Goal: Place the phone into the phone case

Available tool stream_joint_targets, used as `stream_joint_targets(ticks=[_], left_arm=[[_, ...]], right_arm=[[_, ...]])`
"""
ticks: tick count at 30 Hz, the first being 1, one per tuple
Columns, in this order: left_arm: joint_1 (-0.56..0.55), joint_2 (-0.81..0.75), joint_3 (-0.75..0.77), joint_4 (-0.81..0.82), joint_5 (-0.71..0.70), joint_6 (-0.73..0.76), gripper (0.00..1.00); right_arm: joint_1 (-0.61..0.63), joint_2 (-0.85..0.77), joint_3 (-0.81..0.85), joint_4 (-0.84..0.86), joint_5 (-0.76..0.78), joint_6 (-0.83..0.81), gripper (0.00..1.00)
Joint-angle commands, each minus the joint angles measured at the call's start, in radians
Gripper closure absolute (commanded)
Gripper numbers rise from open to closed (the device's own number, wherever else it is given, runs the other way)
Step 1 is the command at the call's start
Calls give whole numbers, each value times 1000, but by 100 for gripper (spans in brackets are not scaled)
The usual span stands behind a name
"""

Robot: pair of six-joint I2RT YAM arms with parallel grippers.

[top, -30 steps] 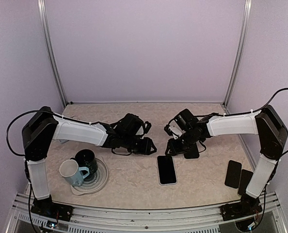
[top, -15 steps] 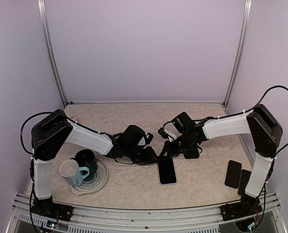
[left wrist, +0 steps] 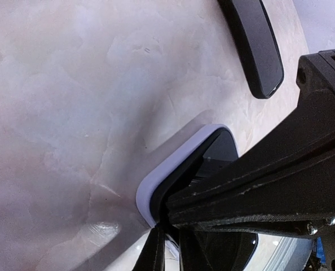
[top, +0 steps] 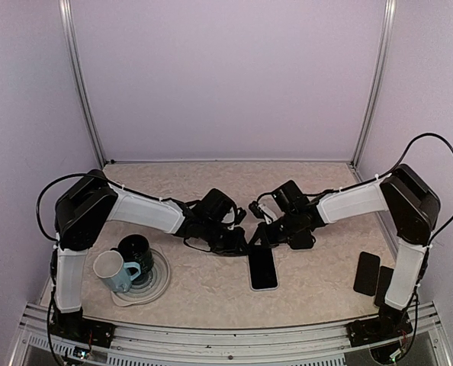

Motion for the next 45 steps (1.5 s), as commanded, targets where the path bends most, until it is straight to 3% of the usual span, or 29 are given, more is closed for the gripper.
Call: stream_joint_targets(ticks=[1, 6, 17, 22, 25, 32, 35, 39, 42, 43, 44, 45], left_arm=[[-40, 197, -2, -283, -30, 160, 91], [-90, 311, 105, -455, -34, 253, 91], [-111, 436, 115, -524, -23, 299, 92], [-123, 442, 159, -482, -30, 257, 96], [-113, 317, 100, -329, -26, 185, 93], [-68, -81, -21, 9, -108, 63, 73], [-44, -165, -80, 53, -127, 27, 72], [-12, -164, -121, 95, -91, -30, 71], [-15, -127, -137, 158, -49, -64, 63], [-16, -121, -149, 178, -49, -82, 61], [-14, -121, -166, 199, -58, -104, 60], [-10, -124, -189, 223, -72, -123, 58]], right_arm=[[11, 46, -101, -124, 88, 20, 100], [23, 44, -105, -176, 146, -6, 100], [31, 4, -57, -267, 245, -35, 100], [40, -41, 28, -340, 300, -39, 100], [50, -100, 54, -385, 365, -19, 98], [96, -225, 33, -429, 493, 95, 57], [120, -230, 17, -438, 513, 133, 52], [123, -215, 17, -444, 489, 147, 47], [123, -200, 42, -444, 473, 135, 38], [124, -188, 54, -457, 474, 134, 29], [124, -177, 61, -466, 457, 134, 11], [127, -163, 66, -474, 430, 137, 2]])
